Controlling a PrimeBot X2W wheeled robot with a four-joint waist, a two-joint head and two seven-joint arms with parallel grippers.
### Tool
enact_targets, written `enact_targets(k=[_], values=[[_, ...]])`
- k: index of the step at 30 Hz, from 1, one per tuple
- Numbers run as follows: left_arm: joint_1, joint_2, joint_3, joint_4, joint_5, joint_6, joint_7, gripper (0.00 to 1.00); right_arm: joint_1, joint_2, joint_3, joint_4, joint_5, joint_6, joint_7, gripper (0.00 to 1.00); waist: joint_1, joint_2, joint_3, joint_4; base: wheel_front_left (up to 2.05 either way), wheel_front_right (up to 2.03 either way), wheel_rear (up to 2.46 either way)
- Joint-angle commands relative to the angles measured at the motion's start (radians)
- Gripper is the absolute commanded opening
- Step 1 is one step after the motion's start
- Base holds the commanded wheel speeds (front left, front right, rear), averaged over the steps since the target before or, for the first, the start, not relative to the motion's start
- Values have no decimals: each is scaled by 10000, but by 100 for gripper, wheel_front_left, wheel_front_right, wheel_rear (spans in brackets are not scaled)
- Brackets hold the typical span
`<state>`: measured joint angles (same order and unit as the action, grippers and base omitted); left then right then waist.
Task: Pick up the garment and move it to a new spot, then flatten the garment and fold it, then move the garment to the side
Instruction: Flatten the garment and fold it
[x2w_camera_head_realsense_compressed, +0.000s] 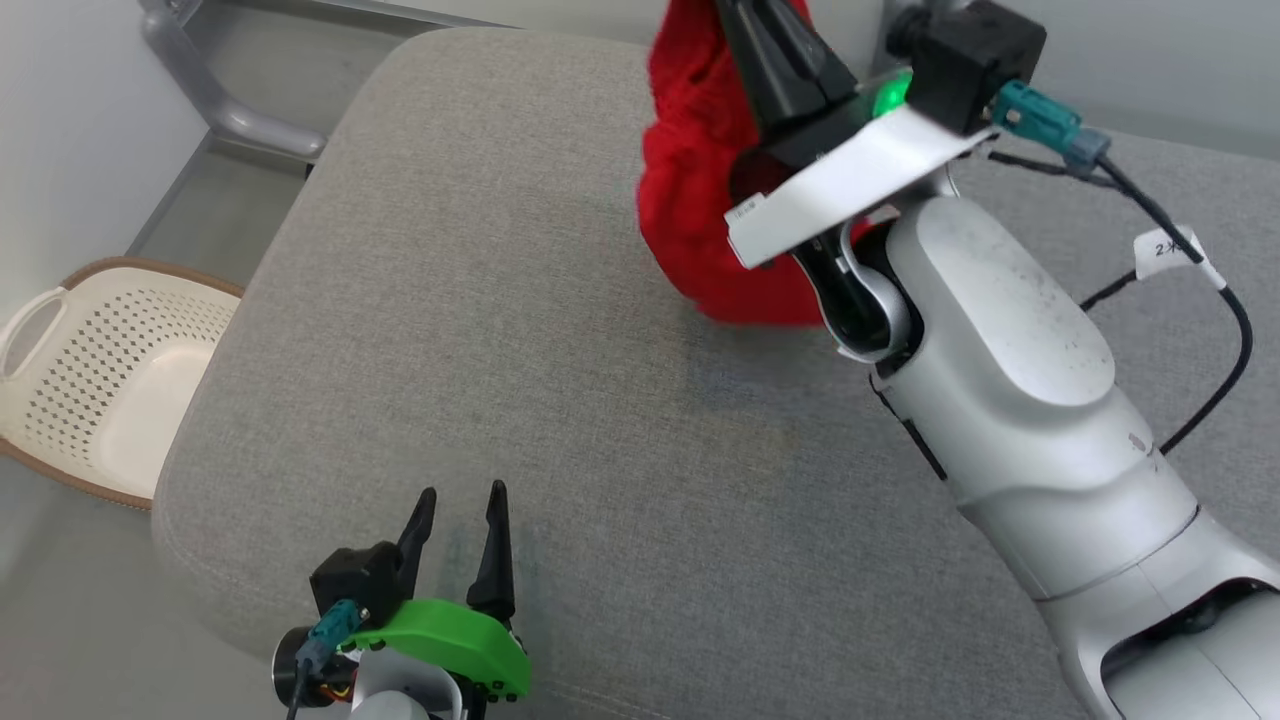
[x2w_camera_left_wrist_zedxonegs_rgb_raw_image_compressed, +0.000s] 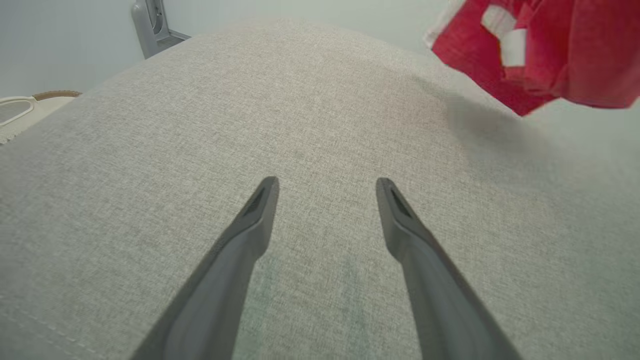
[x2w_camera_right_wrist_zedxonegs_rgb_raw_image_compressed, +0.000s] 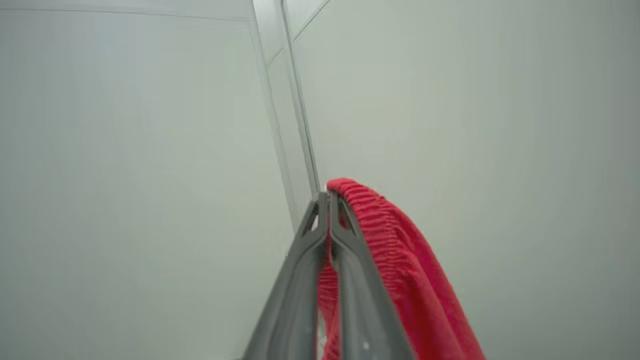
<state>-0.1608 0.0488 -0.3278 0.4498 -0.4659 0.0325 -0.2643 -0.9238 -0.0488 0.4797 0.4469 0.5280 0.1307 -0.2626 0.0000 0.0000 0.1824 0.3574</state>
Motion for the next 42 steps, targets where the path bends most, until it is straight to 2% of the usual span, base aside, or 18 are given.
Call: enact_targets(k=[1,4,7,14,17,20,26,32,37,42], values=[[146,38,20,0,-60,49,9,100,-204,-49,87,-276,213,-2,-23,0,0,0,-212,130,0,0,0],[185,37,126,-56,-57,110,9,100,-261,-52,201,-614,379,-2,-23,0,0,0,-291,-98,0,0,0],[173,38,311,-145,100,112,9,100,611,-163,415,-370,-34,-2,-23,0,0,0,-251,-642,0,0,0],[-37,38,480,-149,302,-2,7,100,2989,-1440,513,598,-8,-2,-24,0,0,0,-94,-1461,0,0,0],[-124,38,545,-114,413,-46,9,100,3908,-1983,179,1118,68,-2,-24,0,0,0,-12,-1765,0,0,0],[-138,38,616,-72,533,-89,7,100,4557,-2237,-178,1512,52,-2,-23,0,0,0,14,-2016,0,0,0],[-157,40,767,-3,728,-160,9,100,5450,-2244,-1127,1841,-82,-2,-24,0,0,0,-117,-2385,0,0,0],[74,40,839,75,780,-228,9,100,6157,-2181,-1773,1684,-829,-3,-23,0,0,0,-472,-2583,0,0,0],[345,40,892,198,848,-283,9,100,6805,-1945,-2599,1535,-1414,-3,-24,0,0,0,-979,-2685,0,0,0],[563,40,954,242,911,-295,9,100,7230,-1668,-2974,1547,-1736,-3,-24,0,0,0,-1325,-2712,0,0,0]])
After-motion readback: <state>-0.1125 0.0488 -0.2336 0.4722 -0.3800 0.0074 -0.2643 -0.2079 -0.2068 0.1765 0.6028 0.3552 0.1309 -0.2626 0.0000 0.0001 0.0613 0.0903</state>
